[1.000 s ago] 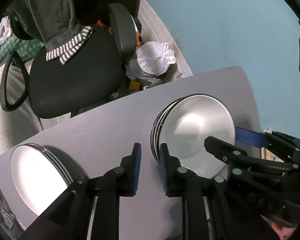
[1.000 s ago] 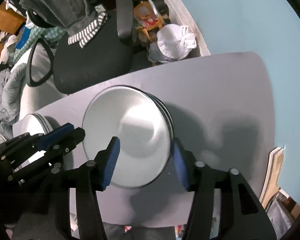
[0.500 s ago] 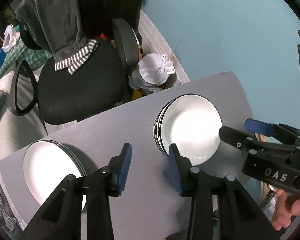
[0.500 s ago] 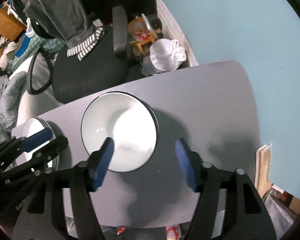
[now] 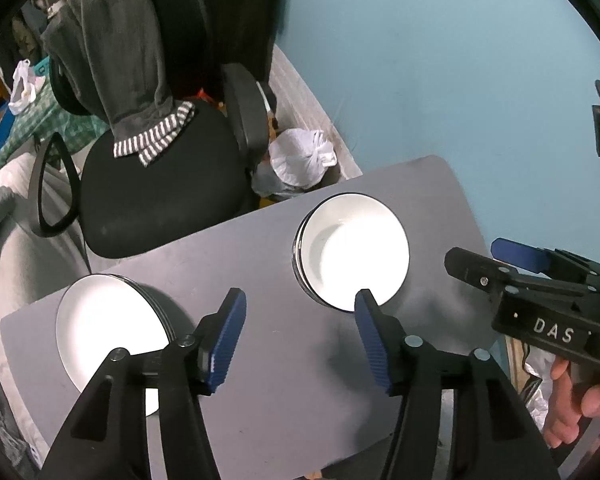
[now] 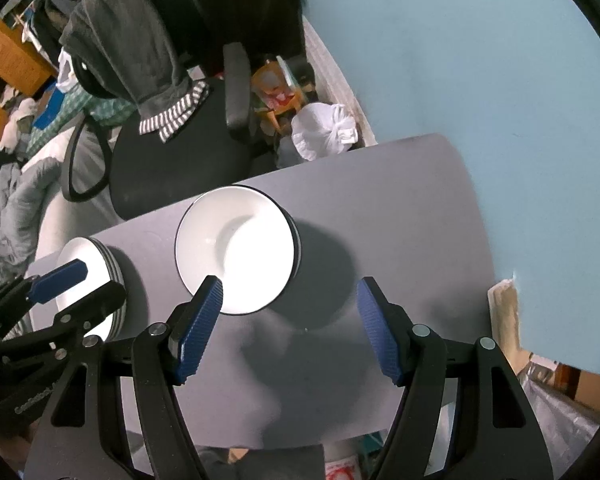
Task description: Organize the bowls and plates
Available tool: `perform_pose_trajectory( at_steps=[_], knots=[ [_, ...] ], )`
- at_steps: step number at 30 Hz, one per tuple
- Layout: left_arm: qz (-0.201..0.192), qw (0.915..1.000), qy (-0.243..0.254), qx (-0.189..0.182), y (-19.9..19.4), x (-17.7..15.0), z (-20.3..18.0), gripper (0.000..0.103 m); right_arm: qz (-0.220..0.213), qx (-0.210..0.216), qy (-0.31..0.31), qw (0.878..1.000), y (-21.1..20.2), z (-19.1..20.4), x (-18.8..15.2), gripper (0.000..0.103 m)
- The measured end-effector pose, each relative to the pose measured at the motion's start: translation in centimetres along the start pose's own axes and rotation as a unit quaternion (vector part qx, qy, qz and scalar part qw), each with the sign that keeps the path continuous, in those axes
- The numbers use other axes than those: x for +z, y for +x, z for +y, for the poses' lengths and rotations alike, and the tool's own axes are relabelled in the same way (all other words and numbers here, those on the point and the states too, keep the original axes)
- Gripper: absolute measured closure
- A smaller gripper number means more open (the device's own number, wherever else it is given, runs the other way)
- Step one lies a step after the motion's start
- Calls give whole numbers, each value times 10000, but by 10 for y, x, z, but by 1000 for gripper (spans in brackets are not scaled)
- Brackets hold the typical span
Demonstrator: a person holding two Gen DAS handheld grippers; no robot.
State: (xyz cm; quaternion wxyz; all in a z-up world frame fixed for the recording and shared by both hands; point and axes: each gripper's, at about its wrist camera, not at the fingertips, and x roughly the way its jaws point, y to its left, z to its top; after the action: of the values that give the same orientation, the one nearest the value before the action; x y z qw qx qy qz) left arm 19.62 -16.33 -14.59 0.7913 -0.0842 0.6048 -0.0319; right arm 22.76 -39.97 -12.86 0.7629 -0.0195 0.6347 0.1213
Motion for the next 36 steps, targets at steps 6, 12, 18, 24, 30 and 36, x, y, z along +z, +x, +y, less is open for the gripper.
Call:
perform_pose_trajectory(
  at_steps=[6, 12, 18, 24, 30, 36],
  knots=[
    [-128, 9999, 85, -35, -11, -7, 1, 39, -217, -18, 139, 9997, -14, -4, -7, 34],
    [-187, 9997, 139, -88, -17, -11, 4, 39, -438, -181, 107, 9988, -26, -5, -17, 33],
    [-171, 9997, 130, -110, -18, -18, 7, 39, -570, -302, -30, 9979, -28, -4, -23, 33],
    [-132, 9998, 65, -147, -17, -21, 12, 39, -636, -375, -149, 9972, -28, -6, -28, 33],
    [-119, 9997, -39, -194, -14, -22, 21, 38, -630, -312, -163, 9974, -28, -14, -30, 33],
    [18, 9996, -233, -178, 1, -22, 29, 38, -639, -399, -265, 9968, -17, -24, -29, 33]
  ],
)
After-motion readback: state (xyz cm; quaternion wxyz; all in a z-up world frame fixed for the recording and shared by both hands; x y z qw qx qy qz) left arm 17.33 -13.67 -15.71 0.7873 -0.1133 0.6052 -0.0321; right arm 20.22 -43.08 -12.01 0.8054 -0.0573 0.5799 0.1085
